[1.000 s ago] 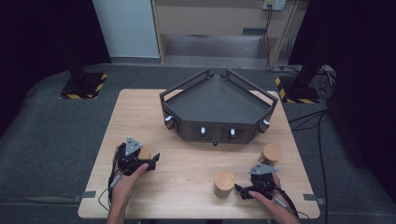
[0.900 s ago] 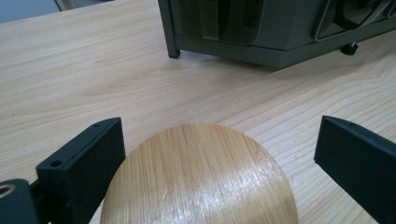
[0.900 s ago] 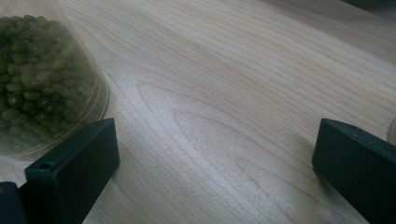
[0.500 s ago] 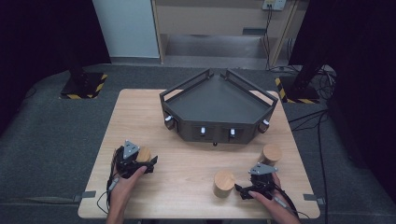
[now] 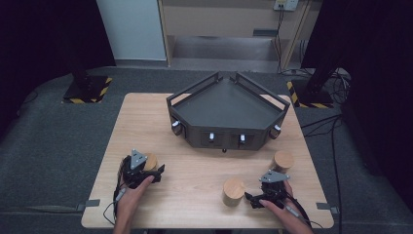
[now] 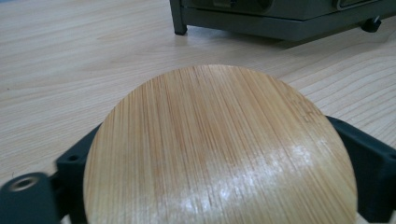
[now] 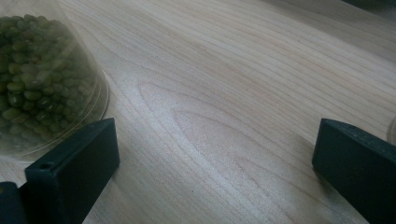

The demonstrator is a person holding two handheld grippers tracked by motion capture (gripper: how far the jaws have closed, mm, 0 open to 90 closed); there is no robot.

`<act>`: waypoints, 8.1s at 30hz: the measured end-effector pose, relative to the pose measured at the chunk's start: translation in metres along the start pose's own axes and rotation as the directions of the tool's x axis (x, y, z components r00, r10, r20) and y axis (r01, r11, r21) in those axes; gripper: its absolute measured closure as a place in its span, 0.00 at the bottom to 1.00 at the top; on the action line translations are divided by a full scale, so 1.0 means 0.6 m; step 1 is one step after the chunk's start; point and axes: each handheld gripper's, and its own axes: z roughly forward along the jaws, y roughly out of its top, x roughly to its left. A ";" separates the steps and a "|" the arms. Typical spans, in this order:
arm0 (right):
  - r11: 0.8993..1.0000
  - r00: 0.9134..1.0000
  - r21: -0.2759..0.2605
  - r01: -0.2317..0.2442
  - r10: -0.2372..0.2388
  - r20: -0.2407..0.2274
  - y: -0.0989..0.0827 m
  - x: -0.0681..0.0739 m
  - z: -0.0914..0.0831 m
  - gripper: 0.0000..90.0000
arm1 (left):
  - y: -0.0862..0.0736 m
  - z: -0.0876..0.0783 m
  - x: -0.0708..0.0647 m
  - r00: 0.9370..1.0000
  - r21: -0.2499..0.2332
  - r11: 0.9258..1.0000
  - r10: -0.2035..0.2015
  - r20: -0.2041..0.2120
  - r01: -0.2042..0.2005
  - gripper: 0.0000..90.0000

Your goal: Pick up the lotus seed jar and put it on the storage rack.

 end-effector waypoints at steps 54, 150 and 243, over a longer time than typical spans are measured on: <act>1.000 1.000 0.000 0.000 0.000 0.000 0.000 0.000 0.000 0.01 | 0.081 -0.018 0.011 0.971 -0.055 0.987 0.156 0.182 -0.148 0.27; 1.000 1.000 -0.001 0.000 0.000 0.001 0.000 0.000 0.000 0.01 | 0.217 0.024 -0.003 0.902 -0.099 0.965 0.264 0.342 -0.245 0.27; 1.000 1.000 -0.001 0.003 -0.003 -0.004 -0.001 -0.001 0.000 0.01 | 0.432 0.116 0.008 0.845 -0.158 0.933 0.360 0.395 -0.323 0.27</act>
